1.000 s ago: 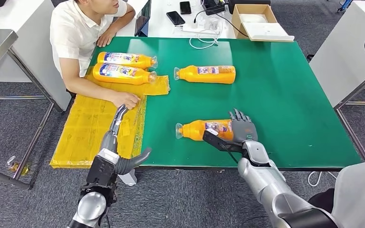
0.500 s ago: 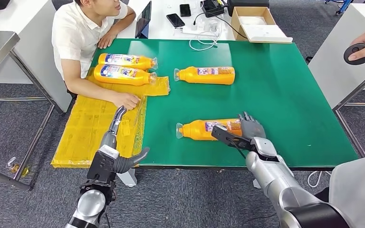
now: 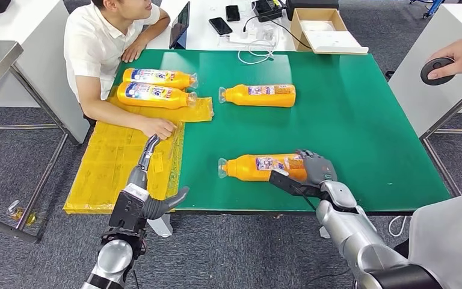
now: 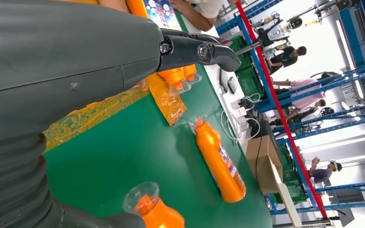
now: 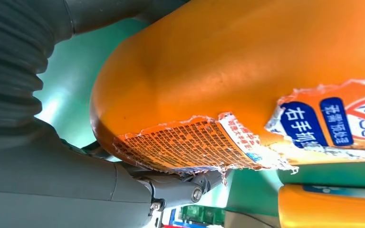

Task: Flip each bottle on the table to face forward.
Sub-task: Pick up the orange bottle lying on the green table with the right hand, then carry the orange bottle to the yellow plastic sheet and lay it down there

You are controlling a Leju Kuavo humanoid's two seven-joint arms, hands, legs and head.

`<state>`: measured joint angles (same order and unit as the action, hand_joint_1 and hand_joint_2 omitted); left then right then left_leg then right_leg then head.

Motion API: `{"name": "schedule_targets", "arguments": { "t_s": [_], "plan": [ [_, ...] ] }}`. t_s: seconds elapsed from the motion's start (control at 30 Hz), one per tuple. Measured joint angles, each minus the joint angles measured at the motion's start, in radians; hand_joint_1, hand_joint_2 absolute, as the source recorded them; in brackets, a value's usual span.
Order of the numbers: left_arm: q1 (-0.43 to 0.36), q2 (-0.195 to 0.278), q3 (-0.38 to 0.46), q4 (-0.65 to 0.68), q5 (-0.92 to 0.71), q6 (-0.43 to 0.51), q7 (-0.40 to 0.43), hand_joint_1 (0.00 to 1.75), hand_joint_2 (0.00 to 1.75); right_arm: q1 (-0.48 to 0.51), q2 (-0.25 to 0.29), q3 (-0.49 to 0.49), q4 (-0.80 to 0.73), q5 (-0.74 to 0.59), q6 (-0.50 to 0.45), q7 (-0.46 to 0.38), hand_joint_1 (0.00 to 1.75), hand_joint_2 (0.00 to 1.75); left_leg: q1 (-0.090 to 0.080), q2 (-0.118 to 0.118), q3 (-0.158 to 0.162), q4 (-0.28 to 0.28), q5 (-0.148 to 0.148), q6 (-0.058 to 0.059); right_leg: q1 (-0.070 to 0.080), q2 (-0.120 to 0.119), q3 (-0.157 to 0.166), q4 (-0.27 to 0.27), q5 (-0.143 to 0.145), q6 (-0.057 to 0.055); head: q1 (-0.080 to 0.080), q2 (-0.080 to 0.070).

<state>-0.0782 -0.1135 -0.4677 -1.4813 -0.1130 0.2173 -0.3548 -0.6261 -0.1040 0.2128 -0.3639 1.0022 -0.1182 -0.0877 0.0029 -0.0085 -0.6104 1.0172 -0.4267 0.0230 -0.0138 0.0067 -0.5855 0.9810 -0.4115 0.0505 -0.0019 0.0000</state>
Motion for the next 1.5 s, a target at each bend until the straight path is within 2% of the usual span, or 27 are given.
{"name": "schedule_targets", "arguments": {
  "t_s": [0.33,0.4,0.5,0.57,0.67,0.87,1.1,1.27,1.5],
  "plan": [
    [-0.001,0.003,0.0,0.0,0.007,0.003,-0.008,0.0,1.75,0.032,0.018,-0.008,0.0,-0.02,-0.09,-0.099,1.75,1.75,0.001,0.0,0.0,0.0,0.0,0.0,0.0,0.0,0.0,0.0,0.0,0.0,0.0,0.0],
    [0.0,0.003,0.0,0.0,0.019,0.002,-0.009,0.0,1.75,0.04,0.027,-0.022,0.0,-0.066,-0.094,-0.145,1.75,1.75,0.001,0.0,0.0,0.0,0.0,0.0,0.0,0.0,0.0,0.0,0.0,0.0,0.0,0.0],
    [0.017,0.004,0.0,-0.011,0.087,-0.032,-0.009,0.0,1.75,0.065,0.046,-0.071,-0.014,-0.193,-0.093,-0.258,1.75,1.75,0.001,0.0,-0.001,0.0,0.0,0.0,0.0,0.0,0.0,0.0,0.0,0.0,0.0,0.0],
    [0.053,0.005,0.0,-0.037,0.157,-0.073,-0.006,0.0,1.75,0.1,0.059,-0.109,-0.046,-0.279,-0.089,-0.328,1.75,1.75,0.001,0.0,-0.002,0.0,0.0,0.0,0.0,0.0,-0.001,0.0,0.0,0.0,0.0,0.0],
    [0.112,0.009,0.001,-0.077,0.234,-0.118,-0.003,0.0,1.75,0.155,0.078,-0.149,-0.107,-0.358,-0.074,-0.376,1.75,1.75,0.001,-0.001,-0.006,0.0,0.0,-0.001,0.0,0.0,-0.005,0.001,0.0,0.0,0.0,0.0],
    [0.186,0.011,0.015,-0.138,0.413,-0.18,-0.003,0.0,1.75,0.265,0.123,-0.19,-0.29,-0.573,0.022,-0.408,1.75,1.75,0.001,-0.002,-0.009,0.0,-0.001,-0.001,0.0,-0.001,-0.007,0.001,-0.001,0.0,0.0,0.0],
    [0.24,0.011,0.027,-0.201,0.491,-0.214,-0.044,0.0,1.75,0.357,0.165,-0.169,-0.476,-0.68,0.069,-0.393,1.75,1.75,0.001,-0.002,-0.009,0.0,-0.001,-0.001,0.0,-0.001,-0.008,0.001,-0.001,0.0,0.0,0.0],
    [0.244,0.008,0.027,-0.215,0.546,-0.245,-0.013,0.0,1.75,0.376,0.191,-0.095,-0.537,-0.707,0.111,-0.395,1.75,1.75,0.001,-0.002,-0.009,0.0,-0.001,-0.001,0.0,-0.001,-0.008,0.001,-0.001,0.0,0.0,0.0],
    [0.208,-0.011,0.005,-0.167,0.543,-0.241,0.008,0.0,1.75,0.369,0.224,0.077,-0.568,-0.688,0.135,-0.38,1.75,1.75,0.001,-0.002,-0.009,0.0,0.0,-0.001,0.0,-0.001,-0.008,0.001,-0.001,-0.001,0.0,0.0]
  ]
}}
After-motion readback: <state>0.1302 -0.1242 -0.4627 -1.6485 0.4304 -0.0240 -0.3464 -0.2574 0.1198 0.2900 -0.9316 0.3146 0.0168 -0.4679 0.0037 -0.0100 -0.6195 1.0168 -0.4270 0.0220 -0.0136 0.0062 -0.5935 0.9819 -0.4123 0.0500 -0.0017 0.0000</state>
